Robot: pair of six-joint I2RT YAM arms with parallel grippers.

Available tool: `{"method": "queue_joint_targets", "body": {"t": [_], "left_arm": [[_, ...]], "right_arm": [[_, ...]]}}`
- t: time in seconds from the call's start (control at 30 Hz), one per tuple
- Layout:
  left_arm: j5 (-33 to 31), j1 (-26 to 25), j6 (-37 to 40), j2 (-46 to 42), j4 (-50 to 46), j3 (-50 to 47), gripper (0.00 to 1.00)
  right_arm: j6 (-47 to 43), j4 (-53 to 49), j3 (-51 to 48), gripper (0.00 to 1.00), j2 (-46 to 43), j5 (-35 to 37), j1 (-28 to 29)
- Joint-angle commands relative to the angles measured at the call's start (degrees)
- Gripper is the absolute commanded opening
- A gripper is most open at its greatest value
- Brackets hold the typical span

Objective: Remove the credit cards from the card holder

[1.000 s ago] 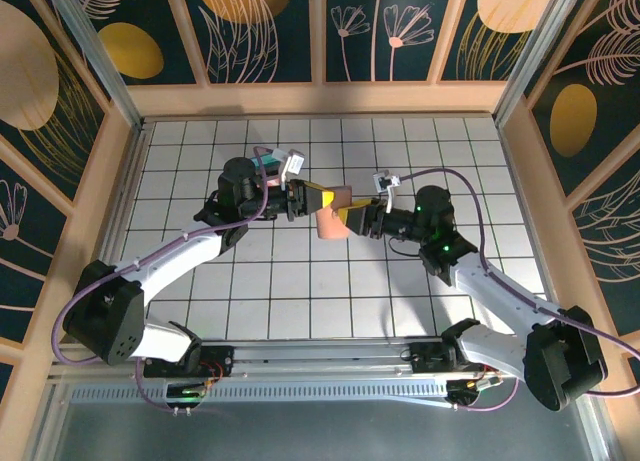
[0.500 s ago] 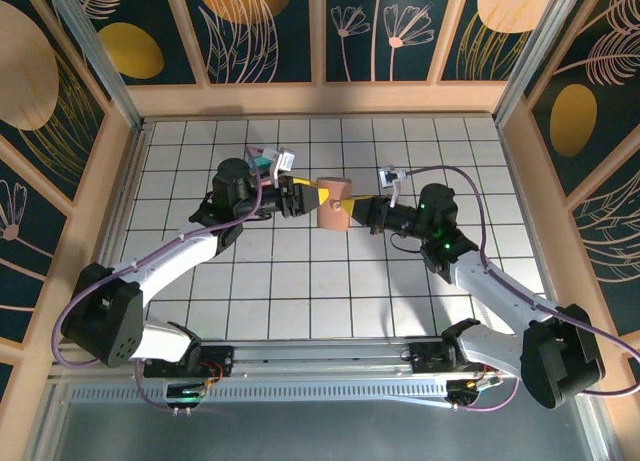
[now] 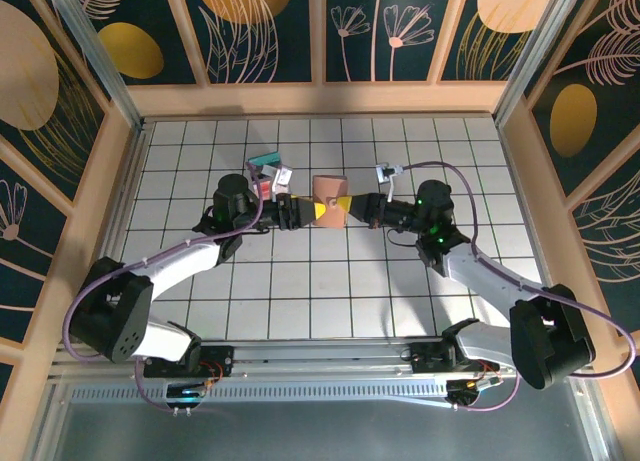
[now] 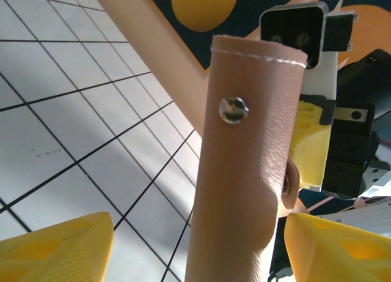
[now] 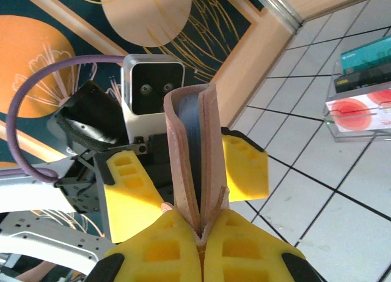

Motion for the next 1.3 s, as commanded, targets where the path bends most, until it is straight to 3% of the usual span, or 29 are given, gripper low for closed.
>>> {"method": "queue_joint_targets", "body": {"t": [0.0, 0.3, 0.47, 0.73, 0.93, 1.07, 1.2, 1.23, 1.27], "left_arm": [[2.9, 0.0, -2.2, 1.3, 6.9, -0.7, 0.70], [3.8, 0.0, -4.5, 1.1, 11.4, -2.7, 0.51], [4.6, 0.0, -4.0, 0.1, 11.1, -3.2, 0.54], [5.2, 0.0, -4.3, 1.2, 12.2, -3.2, 0.41], [4.7, -0.1, -4.7, 1.7, 14.0, -2.5, 0.43], [4.6, -0.1, -5.3, 2.2, 15.2, -2.4, 0.27], [2.7, -0.1, -4.1, 1.9, 13.4, -2.0, 0.04], [1.0, -0.2, -2.9, 1.4, 11.5, -1.8, 0.00], [-1.1, -0.4, -1.2, 0.6, 9.2, -1.5, 0.00]], "right_arm": [[3.3, 7.7, 2.0, 0.00, 0.9, -3.2, -0.4], [4.4, 9.5, 2.0, 0.00, 1.3, -2.4, -0.6], [4.2, 9.1, 1.8, 0.00, 1.1, -1.3, -1.0], [4.5, 8.8, 1.8, 0.00, 1.0, -1.6, -1.3], [6.1, 10.8, 0.8, 0.00, 1.5, -1.9, -1.1], [5.4, 9.1, 1.1, 0.00, 1.3, -1.6, -1.2], [1.9, 1.7, 2.6, 0.00, 0.7, 0.8, -1.0], [0.5, -1.4, 3.4, 0.02, 0.3, 2.1, -0.9], [-1.2, -4.6, 4.1, 0.11, -0.2, 3.6, -0.7]]}}
